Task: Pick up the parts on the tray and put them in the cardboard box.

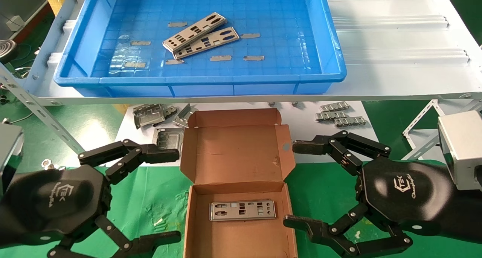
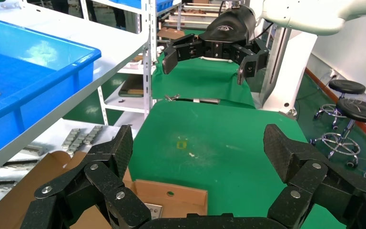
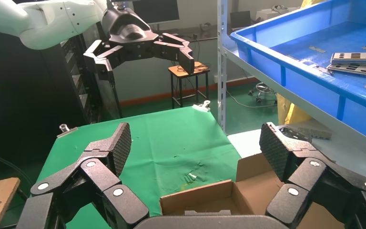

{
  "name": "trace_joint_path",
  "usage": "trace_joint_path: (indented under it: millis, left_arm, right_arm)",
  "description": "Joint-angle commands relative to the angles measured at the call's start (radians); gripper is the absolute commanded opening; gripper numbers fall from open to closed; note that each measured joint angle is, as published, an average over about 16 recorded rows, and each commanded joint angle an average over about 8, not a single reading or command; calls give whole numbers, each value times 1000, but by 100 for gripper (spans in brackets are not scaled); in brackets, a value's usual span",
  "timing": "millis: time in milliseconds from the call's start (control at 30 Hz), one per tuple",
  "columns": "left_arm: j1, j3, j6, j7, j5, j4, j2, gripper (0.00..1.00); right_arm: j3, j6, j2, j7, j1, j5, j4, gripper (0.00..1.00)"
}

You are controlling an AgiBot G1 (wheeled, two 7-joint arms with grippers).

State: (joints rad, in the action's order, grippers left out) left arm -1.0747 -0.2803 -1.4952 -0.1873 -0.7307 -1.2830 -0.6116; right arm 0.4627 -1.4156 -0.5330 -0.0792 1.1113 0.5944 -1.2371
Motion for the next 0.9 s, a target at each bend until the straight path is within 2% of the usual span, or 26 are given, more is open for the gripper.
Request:
trace_joint_path:
  millis: [33,900]
  left_arm:
    - [0,0,0,0,0,0,0,100]
    - [0,0,0,0,0,0,0,100]
  right_arm:
    - [0,0,0,0,0,0,0,100]
    - [0,0,0,0,0,0,0,100]
